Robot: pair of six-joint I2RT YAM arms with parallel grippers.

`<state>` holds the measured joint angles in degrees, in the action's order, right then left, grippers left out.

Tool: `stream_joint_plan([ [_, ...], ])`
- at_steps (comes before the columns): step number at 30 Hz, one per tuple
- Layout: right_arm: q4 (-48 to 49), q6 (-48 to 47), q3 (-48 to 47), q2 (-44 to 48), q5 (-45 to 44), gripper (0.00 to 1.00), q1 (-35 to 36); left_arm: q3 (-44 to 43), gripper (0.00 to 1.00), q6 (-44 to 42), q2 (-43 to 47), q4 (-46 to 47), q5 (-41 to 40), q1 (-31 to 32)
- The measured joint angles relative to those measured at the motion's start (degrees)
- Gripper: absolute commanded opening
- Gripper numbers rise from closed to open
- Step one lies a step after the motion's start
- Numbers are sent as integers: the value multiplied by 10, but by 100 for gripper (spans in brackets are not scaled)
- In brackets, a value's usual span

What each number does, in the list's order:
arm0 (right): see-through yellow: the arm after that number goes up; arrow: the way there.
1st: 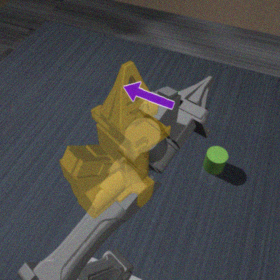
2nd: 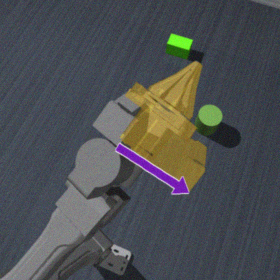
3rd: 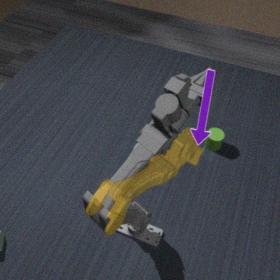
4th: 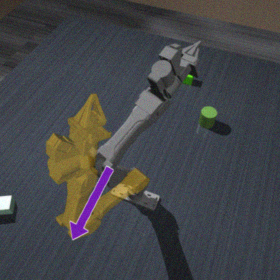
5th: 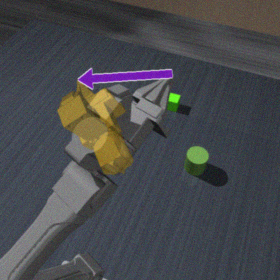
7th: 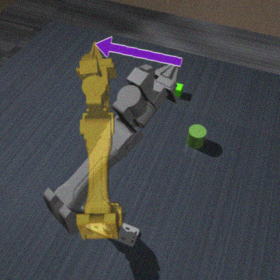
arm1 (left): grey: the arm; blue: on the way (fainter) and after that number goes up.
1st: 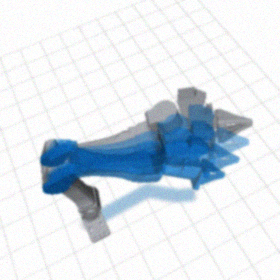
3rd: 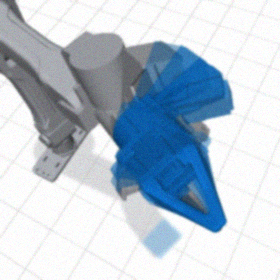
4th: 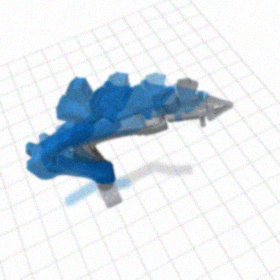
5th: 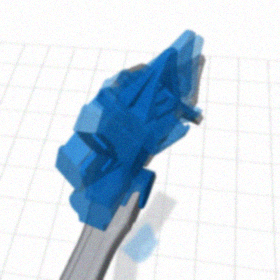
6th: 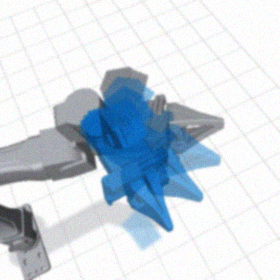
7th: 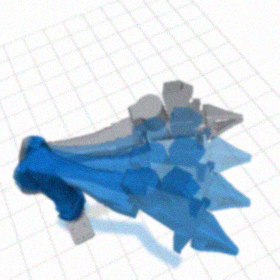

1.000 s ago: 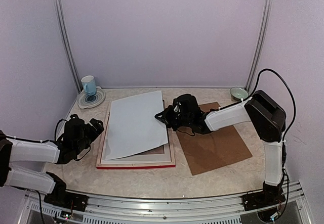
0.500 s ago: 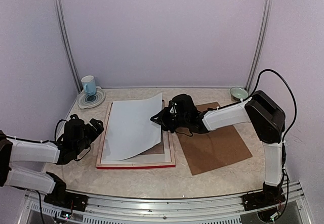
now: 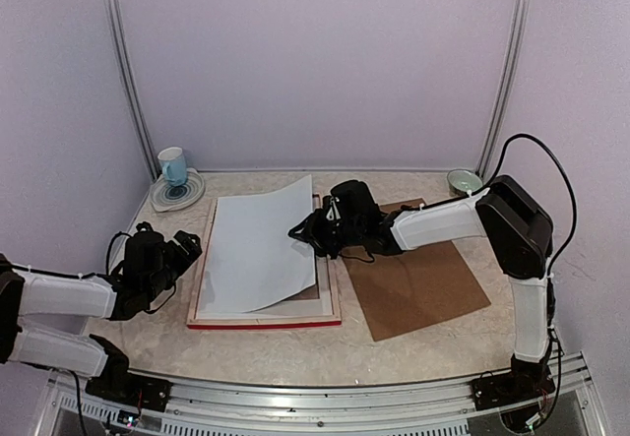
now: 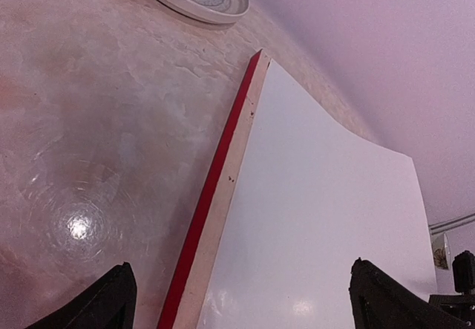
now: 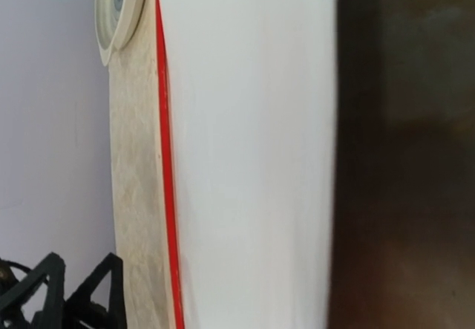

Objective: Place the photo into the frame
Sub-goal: Place the photo on the mat board.

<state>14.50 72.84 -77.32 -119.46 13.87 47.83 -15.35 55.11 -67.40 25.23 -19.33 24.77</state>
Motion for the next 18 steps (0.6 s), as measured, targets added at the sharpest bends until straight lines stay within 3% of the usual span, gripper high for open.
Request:
stream_joint_plan([
  [11,15,9,1,-3,63,15,-16,0,99,0,8,-1,0,0],
  [18,17,14,1,-11,95,11,-24,0,99,0,9,-1,-1,0],
])
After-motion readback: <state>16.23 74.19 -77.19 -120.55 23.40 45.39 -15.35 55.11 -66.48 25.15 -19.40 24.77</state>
